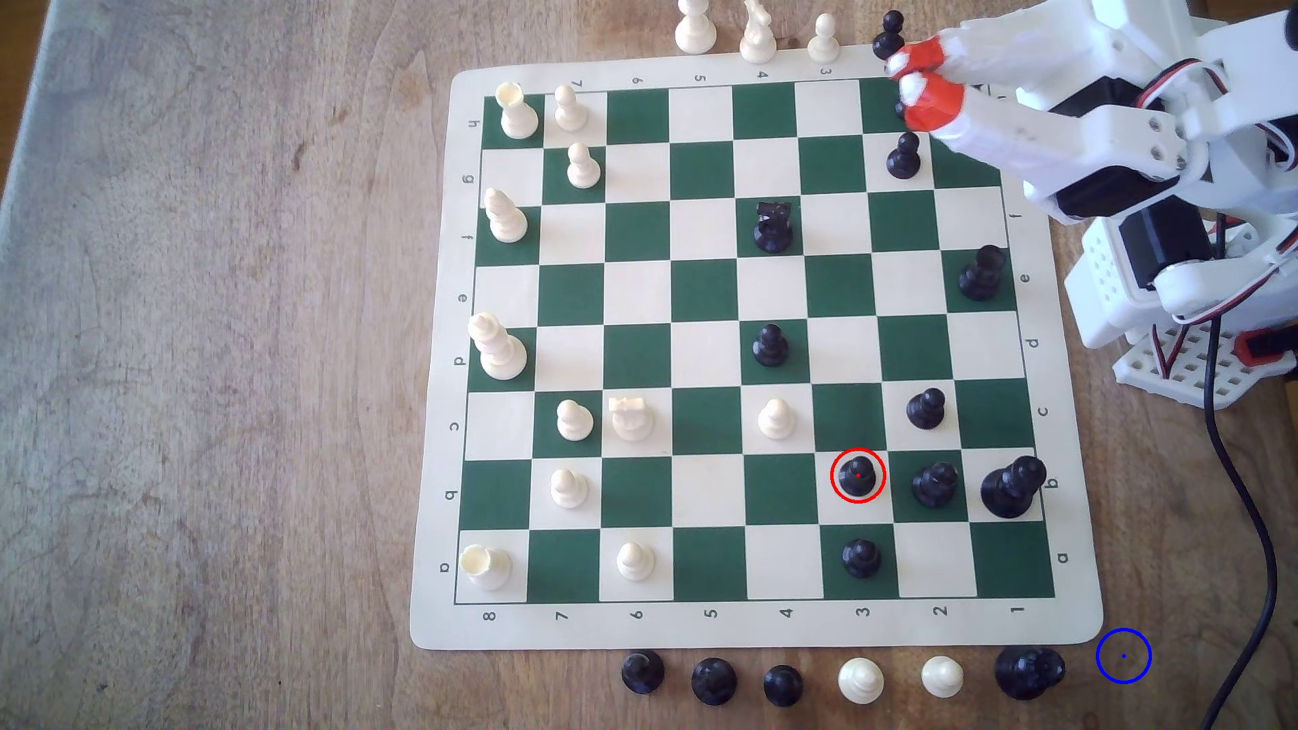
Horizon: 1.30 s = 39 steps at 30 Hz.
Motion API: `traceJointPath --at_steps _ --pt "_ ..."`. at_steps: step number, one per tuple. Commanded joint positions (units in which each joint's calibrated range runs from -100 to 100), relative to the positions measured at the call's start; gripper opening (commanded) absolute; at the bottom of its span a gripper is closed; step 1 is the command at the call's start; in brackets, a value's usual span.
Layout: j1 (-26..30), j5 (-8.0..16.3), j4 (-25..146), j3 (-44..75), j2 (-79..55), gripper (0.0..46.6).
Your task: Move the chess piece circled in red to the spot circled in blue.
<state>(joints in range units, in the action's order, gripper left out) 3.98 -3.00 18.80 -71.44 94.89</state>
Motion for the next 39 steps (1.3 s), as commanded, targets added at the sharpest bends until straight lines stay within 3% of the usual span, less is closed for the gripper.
traceJointPath --at_steps 1,3,4,7,9,12,17,29,39 --pt "3.33 0.10 20.18 13.96 -9.41 0.2" --pt "4.27 0.00 25.01 16.59 -12.97 0.7" --pt "6.07 0.10 27.06 18.40 -16.11 3.6" --pt "10.06 -0.24 31.97 20.76 -20.02 6.1" --pt "12.48 -2.74 34.59 21.76 -23.50 6.1" --pt "16.31 -4.35 39.59 25.29 -29.86 6.6" --pt "19.13 -2.69 46.06 31.46 -38.10 12.2" --pt "19.13 -4.54 51.22 39.17 -59.91 12.4" --pt "16.63 -4.25 43.11 31.46 -66.20 12.0"
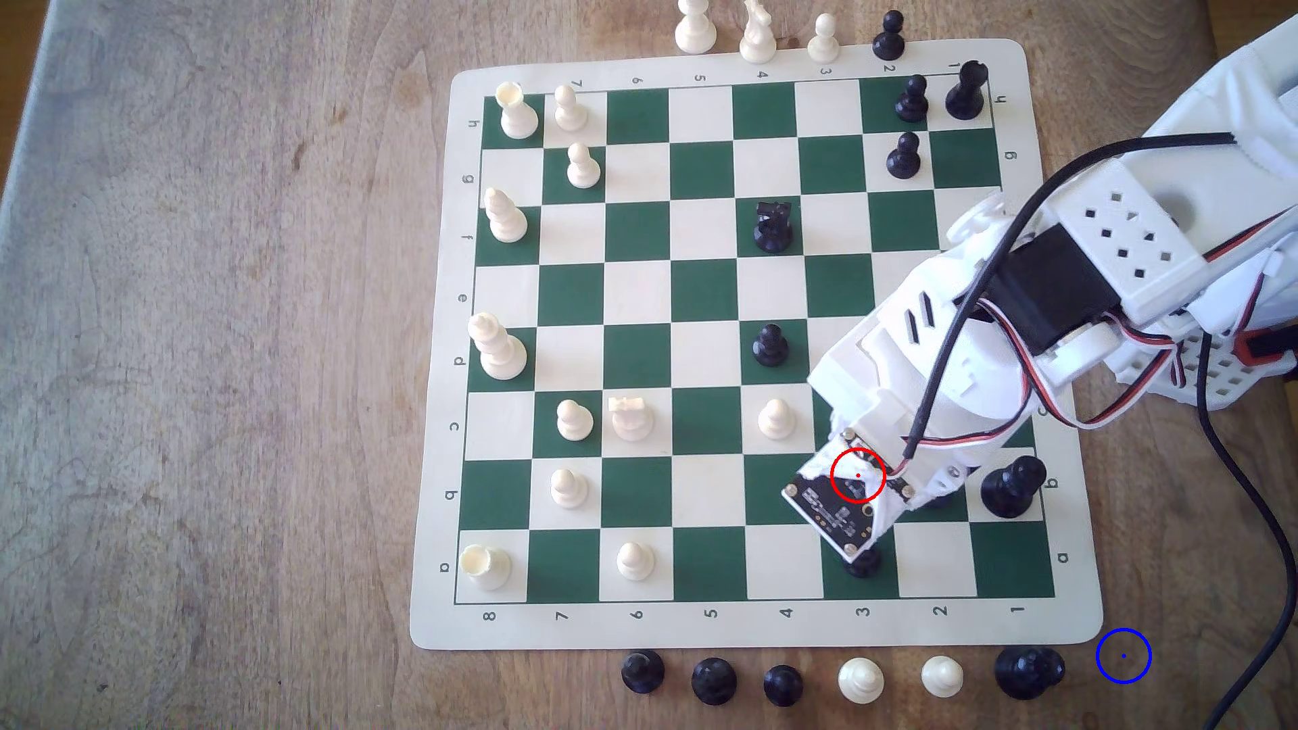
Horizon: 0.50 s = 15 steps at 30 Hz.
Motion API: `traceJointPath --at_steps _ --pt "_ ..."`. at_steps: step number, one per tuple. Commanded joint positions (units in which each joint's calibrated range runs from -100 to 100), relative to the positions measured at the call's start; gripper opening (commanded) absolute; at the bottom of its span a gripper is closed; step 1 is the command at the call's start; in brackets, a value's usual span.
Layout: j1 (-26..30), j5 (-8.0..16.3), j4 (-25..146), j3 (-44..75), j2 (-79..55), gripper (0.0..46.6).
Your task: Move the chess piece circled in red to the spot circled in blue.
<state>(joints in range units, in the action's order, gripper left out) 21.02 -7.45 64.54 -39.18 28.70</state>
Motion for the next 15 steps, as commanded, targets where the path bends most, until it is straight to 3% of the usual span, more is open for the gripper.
traceJointPath --at_steps 1,15 --pt "-0.56 0.24 -3.44 -1.80 -0.17 12.0" --pt "-1.97 1.47 -9.42 -6.33 -5.69 11.3"
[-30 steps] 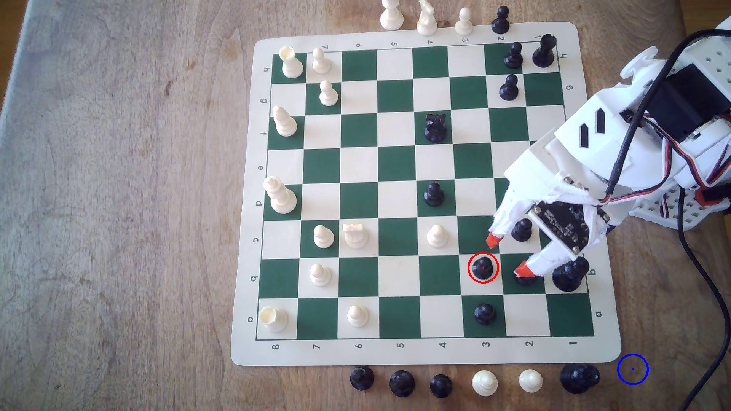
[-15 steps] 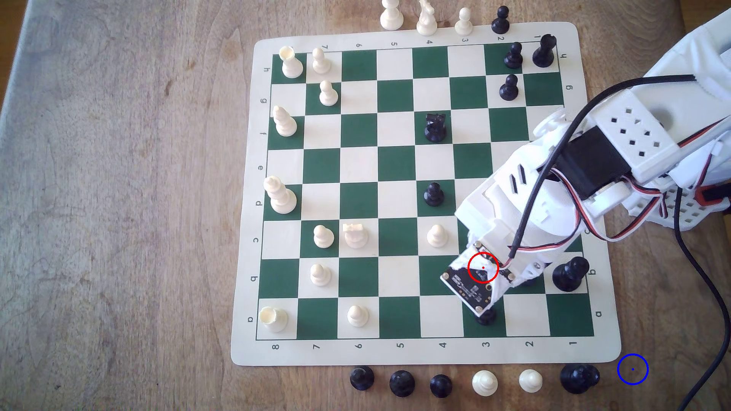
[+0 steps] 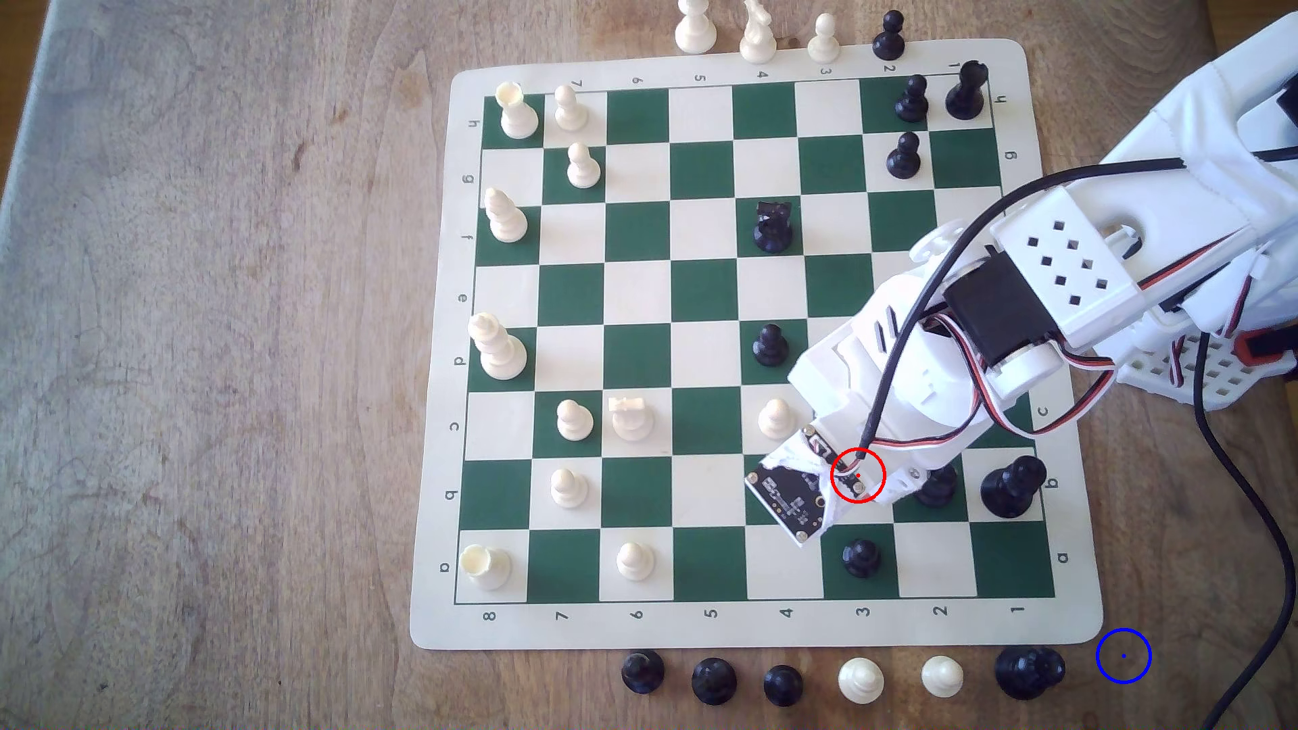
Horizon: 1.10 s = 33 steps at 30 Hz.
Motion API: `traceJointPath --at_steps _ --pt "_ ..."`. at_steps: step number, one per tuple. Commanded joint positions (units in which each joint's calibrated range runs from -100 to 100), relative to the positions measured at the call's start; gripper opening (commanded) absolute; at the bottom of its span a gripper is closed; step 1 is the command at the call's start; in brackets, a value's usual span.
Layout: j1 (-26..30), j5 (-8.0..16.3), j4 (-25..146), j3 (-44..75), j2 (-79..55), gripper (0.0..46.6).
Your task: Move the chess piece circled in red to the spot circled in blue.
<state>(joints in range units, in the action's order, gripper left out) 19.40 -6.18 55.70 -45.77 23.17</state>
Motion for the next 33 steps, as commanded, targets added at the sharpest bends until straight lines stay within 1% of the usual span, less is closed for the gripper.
traceJointPath --at_steps 1,15,27,33 --pt "-0.35 0.20 -0.74 -0.01 -0.25 11.2" --pt "0.59 1.07 -2.95 -1.46 -2.96 10.4" --pt "0.82 1.07 -2.95 -1.46 -4.75 9.7" --pt "1.29 1.07 -2.71 -0.92 -5.00 7.7"
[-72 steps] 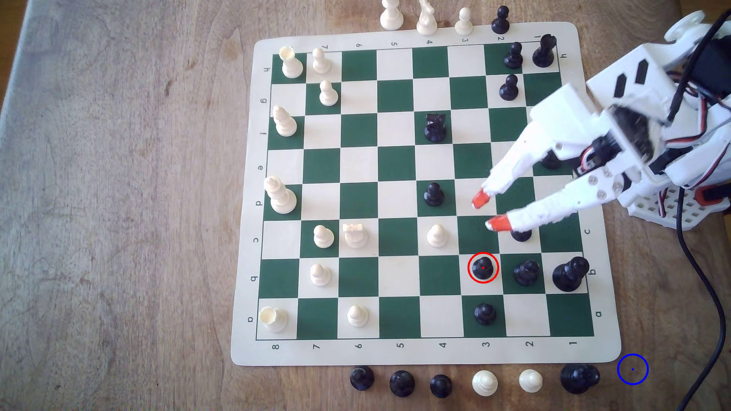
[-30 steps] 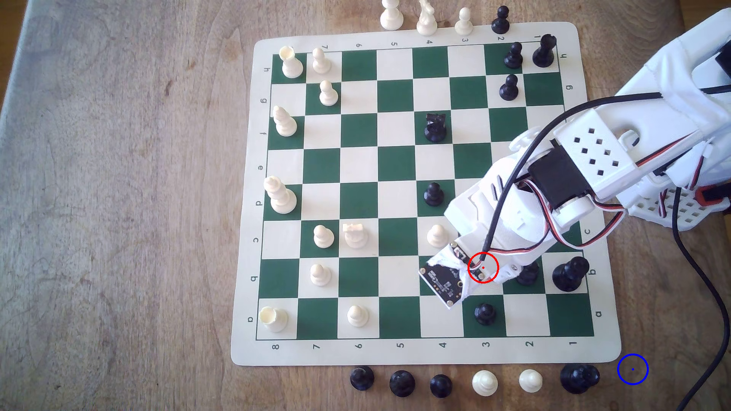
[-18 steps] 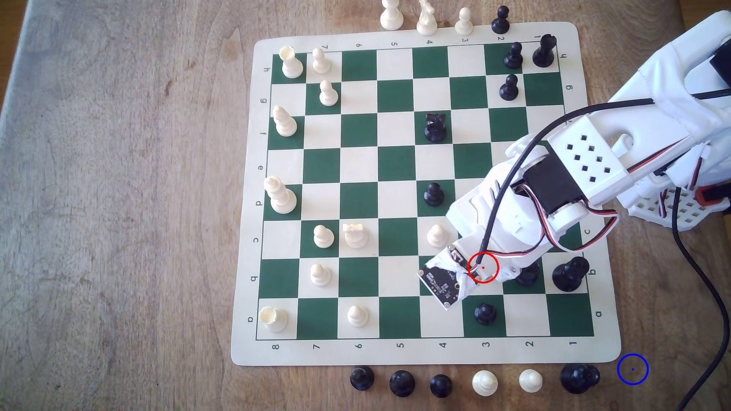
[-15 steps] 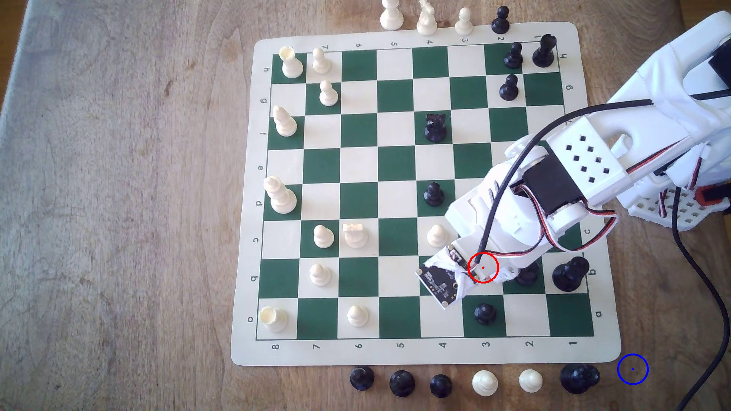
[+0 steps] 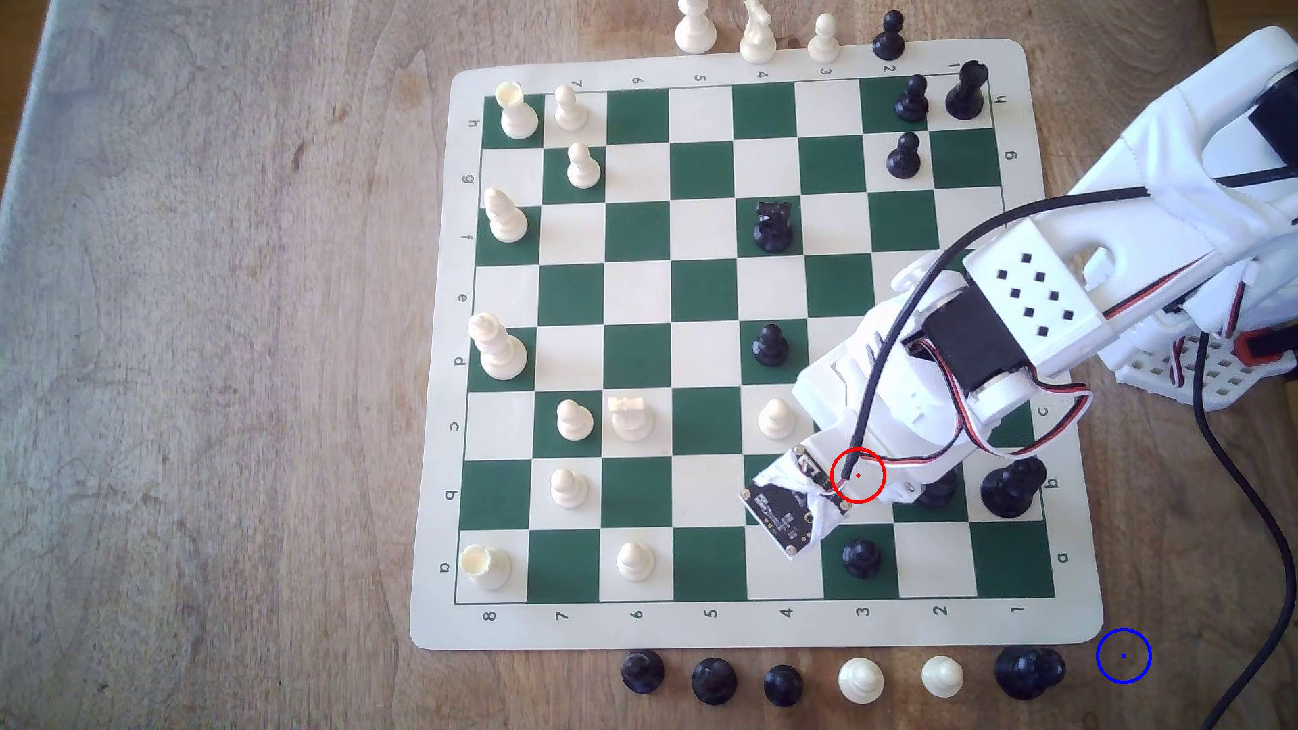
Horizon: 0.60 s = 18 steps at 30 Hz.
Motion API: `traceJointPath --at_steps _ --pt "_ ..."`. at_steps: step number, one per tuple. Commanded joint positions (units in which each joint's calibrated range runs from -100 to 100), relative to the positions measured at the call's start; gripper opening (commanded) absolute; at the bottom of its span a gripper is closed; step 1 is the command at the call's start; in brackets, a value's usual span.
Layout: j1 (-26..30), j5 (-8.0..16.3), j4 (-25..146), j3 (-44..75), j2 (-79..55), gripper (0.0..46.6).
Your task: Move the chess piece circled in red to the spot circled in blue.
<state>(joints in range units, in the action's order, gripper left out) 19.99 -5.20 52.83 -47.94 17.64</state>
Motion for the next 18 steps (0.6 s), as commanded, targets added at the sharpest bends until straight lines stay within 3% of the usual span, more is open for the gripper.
traceJointPath --at_steps 1,7,10,18 --pt "0.78 0.10 0.24 1.34 0.53 7.4" --pt "1.41 0.15 1.23 1.98 0.61 5.0" --pt "1.64 0.34 1.63 2.34 0.95 1.5" --pt "1.95 1.32 4.09 6.42 2.14 0.4"
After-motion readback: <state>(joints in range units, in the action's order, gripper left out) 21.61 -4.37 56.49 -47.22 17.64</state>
